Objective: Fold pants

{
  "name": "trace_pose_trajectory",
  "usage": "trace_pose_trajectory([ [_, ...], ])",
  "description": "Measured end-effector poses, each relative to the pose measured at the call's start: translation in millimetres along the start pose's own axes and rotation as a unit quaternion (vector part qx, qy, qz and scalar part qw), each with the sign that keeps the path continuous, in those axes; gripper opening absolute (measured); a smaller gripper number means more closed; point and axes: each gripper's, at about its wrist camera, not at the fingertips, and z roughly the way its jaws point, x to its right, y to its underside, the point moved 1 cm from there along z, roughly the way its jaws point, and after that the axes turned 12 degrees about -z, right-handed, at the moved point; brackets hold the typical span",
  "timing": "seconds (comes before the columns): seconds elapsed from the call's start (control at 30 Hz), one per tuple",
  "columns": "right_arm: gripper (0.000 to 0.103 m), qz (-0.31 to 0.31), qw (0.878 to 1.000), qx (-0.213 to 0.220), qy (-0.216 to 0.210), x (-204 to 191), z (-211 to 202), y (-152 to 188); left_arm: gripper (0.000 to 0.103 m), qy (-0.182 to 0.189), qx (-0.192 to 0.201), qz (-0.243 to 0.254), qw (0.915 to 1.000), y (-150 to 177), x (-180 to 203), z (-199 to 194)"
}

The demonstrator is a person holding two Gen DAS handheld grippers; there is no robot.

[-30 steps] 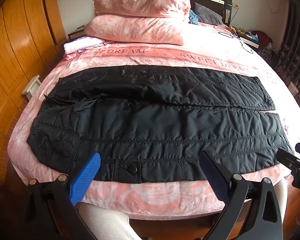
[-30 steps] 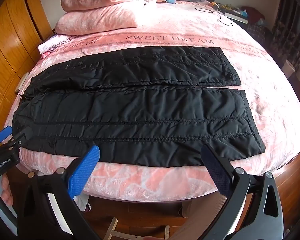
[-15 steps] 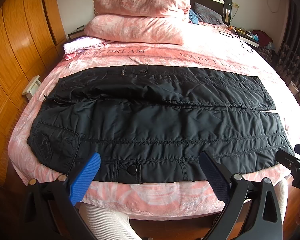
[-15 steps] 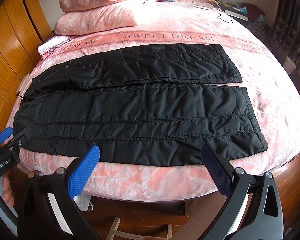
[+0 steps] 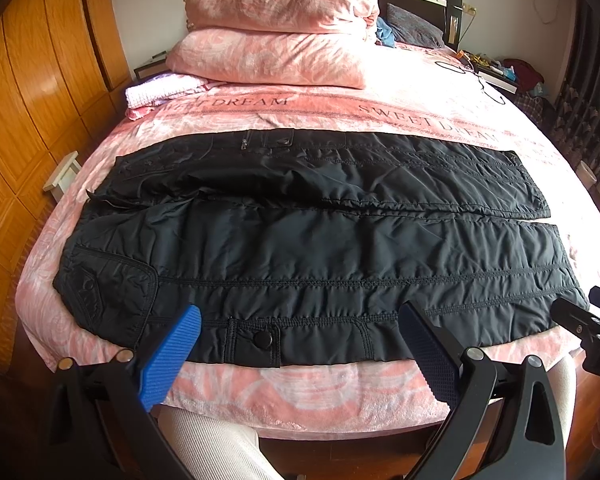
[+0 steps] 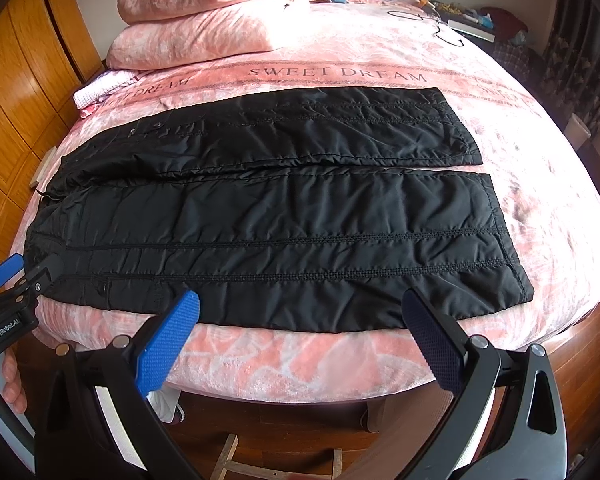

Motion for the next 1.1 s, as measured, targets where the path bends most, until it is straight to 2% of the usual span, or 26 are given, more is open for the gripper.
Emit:
trace_pose_trajectory([
  [1.1, 0.101, -0.002, 1.000, -0.003, 0.002, 0, 0, -1, 0.099, -0.003, 0.000, 0.005, 1.0000, -1, 11, 2],
])
